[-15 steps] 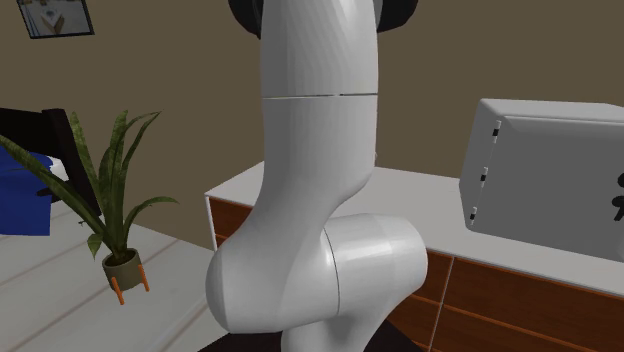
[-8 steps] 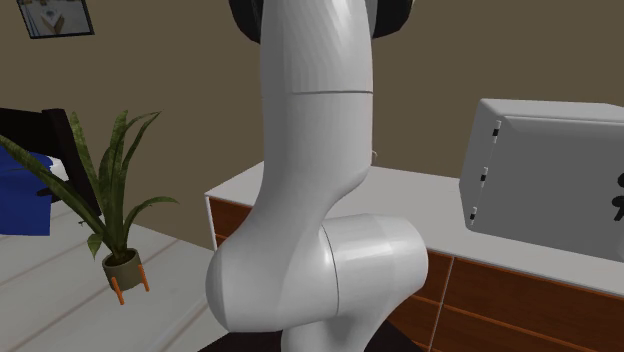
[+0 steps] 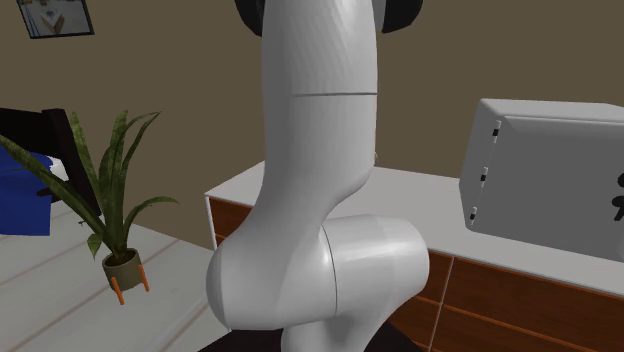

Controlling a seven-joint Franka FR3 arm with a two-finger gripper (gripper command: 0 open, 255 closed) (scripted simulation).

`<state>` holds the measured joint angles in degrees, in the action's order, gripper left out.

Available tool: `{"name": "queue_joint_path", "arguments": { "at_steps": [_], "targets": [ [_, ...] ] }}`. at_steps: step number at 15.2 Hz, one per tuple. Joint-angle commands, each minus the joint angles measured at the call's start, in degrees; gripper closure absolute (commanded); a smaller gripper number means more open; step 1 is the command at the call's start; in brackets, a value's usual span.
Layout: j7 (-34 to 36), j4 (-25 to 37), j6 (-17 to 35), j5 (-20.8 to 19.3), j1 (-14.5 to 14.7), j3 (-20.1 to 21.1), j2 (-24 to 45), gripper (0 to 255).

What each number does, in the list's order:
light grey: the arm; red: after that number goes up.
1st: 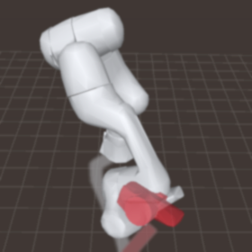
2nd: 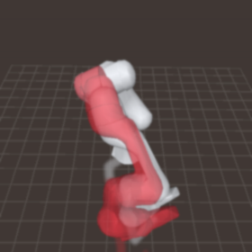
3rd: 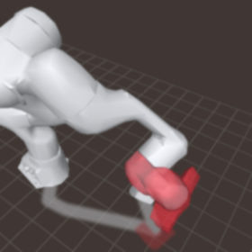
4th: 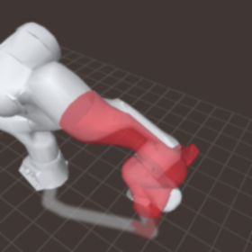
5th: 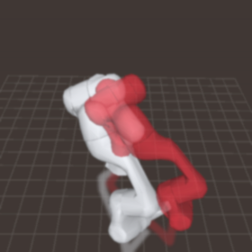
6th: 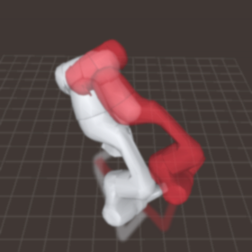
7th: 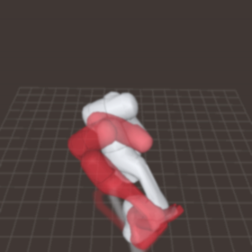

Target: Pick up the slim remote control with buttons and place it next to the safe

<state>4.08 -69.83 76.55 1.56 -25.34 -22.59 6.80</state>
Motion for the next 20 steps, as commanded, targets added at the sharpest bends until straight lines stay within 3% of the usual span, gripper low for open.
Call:
{"name": "queue_joint_path", "arguments": {
  "at_steps": [1, 8, 16, 20],
  "targets": [
    [-1.8, -3.7, 1.1, -1.1, -0.7, -0.7, -2.9, 255],
    [-9.0, -11.8, 2.7, -4.1, -3.9, -4.0, -10.2, 255],
    [-18.3, -15.6, 3.2, -6.5, -8.0, -9.0, -14.4, 255],
    [-17.5, -20.6, 6.6, -7.3, -8.0, -8.6, -16.2, 255]
  ]
}}
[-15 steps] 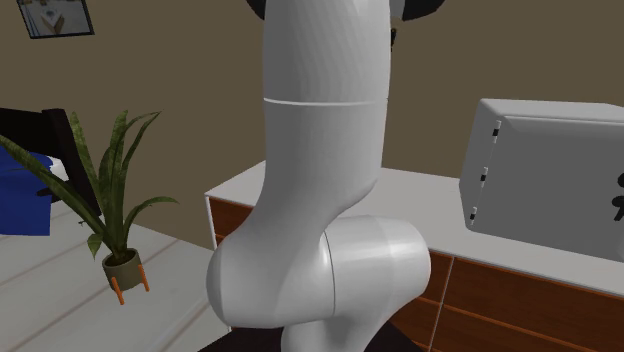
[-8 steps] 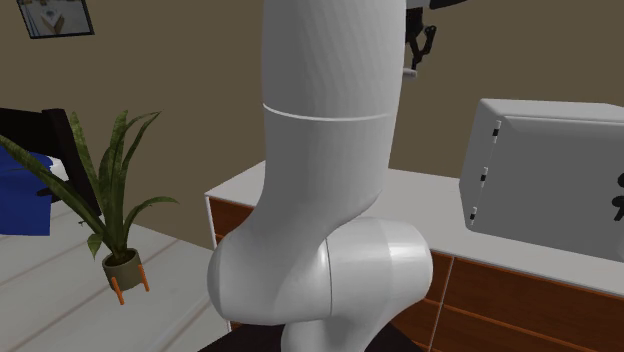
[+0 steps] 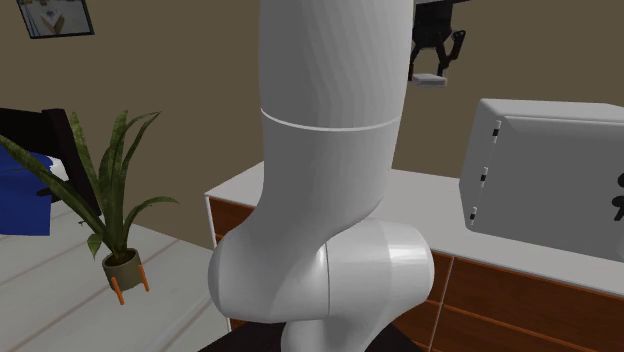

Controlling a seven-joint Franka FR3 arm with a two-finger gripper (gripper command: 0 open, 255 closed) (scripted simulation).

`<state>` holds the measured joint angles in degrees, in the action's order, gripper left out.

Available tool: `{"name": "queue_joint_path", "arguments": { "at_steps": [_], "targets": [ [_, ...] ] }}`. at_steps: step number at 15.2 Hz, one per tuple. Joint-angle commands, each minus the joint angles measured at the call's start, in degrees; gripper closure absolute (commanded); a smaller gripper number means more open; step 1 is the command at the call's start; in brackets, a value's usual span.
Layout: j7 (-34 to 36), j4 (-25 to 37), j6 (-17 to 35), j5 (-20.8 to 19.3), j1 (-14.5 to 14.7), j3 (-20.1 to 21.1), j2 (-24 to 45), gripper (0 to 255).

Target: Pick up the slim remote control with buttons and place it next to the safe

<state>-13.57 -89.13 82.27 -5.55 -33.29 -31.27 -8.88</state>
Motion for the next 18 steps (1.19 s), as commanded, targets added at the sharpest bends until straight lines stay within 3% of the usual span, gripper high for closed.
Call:
{"name": "queue_joint_path", "arguments": {
  "at_steps": [1, 18],
  "targets": [
    [0.3, -2.5, 1.8, -0.4, 0.0, 0.2, -0.9, 255],
    [2.1, -19.5, 15.2, -2.4, -0.5, 0.5, -4.8, 255]
  ]
}}
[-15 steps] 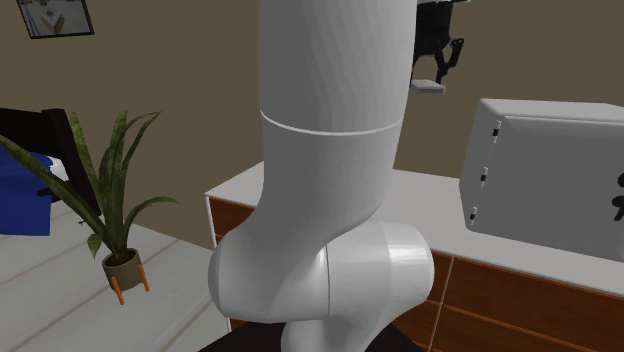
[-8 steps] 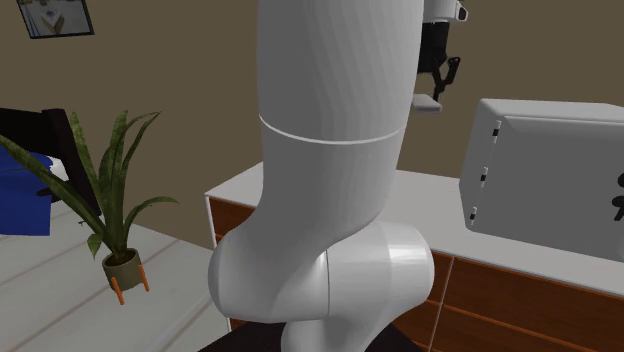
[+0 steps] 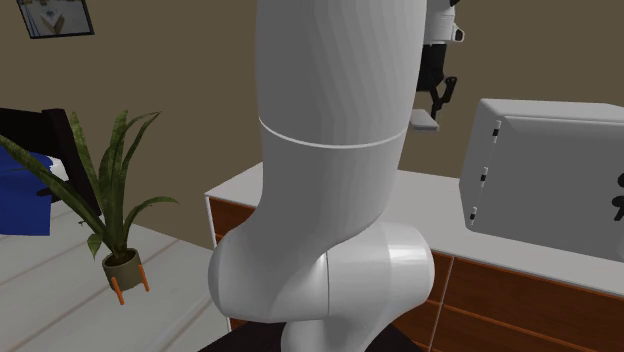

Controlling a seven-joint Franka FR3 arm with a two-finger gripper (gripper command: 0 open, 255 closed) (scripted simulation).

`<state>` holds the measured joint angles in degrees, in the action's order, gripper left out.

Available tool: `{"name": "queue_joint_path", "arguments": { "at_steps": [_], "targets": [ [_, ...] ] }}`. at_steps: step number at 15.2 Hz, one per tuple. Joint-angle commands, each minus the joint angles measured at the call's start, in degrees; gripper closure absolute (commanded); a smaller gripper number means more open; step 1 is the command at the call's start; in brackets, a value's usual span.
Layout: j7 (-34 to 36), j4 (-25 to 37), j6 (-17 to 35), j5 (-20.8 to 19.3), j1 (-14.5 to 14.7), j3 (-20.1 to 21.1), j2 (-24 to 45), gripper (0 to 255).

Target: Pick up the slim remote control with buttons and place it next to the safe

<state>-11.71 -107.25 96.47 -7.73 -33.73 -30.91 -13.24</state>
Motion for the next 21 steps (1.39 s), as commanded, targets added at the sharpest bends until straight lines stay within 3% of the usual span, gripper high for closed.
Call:
{"name": "queue_joint_path", "arguments": {
  "at_steps": [1, 21],
  "targets": [
    [0.3, -2.2, 1.7, -0.3, -0.1, 0.1, -0.5, 255],
    [0.4, -16.5, 17.2, -0.5, -0.6, -1.4, 0.8, 255]
  ]
}}
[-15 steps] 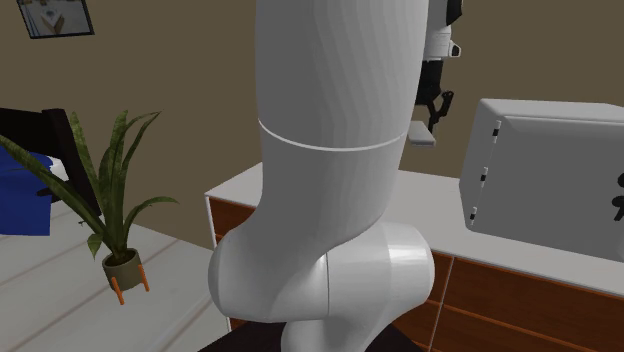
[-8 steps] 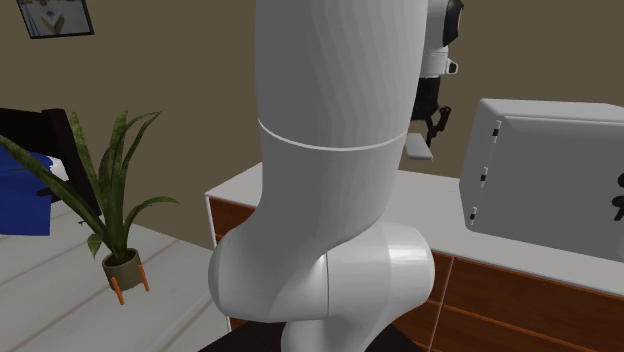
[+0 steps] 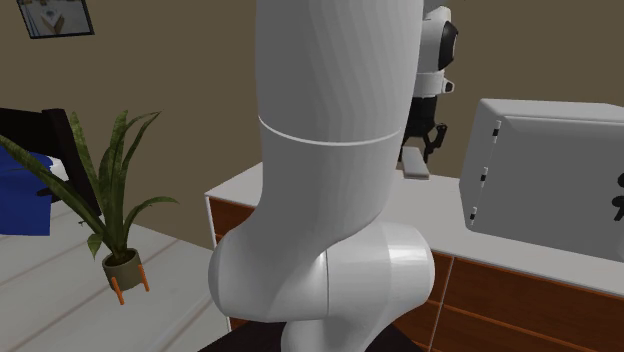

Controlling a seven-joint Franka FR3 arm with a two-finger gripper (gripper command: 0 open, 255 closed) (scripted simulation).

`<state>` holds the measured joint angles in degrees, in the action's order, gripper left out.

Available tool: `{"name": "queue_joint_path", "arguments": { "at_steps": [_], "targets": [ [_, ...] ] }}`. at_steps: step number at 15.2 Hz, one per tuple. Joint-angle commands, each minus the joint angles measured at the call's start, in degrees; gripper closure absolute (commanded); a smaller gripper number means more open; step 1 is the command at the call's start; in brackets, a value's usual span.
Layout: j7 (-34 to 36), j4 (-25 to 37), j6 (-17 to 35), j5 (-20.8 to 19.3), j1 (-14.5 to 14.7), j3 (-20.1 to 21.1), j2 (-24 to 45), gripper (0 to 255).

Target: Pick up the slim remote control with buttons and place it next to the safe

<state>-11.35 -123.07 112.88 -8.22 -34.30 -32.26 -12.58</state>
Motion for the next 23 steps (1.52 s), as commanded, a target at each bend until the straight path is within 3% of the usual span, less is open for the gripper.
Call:
{"name": "queue_joint_path", "arguments": {
  "at_steps": [1, 23],
  "targets": [
    [0.0, -1.2, 1.6, 0.1, 0.0, -0.1, 0.3, 255],
    [-3.3, -11.2, 19.2, 4.4, 0.3, -2.4, 9.1, 255]
  ]
}}
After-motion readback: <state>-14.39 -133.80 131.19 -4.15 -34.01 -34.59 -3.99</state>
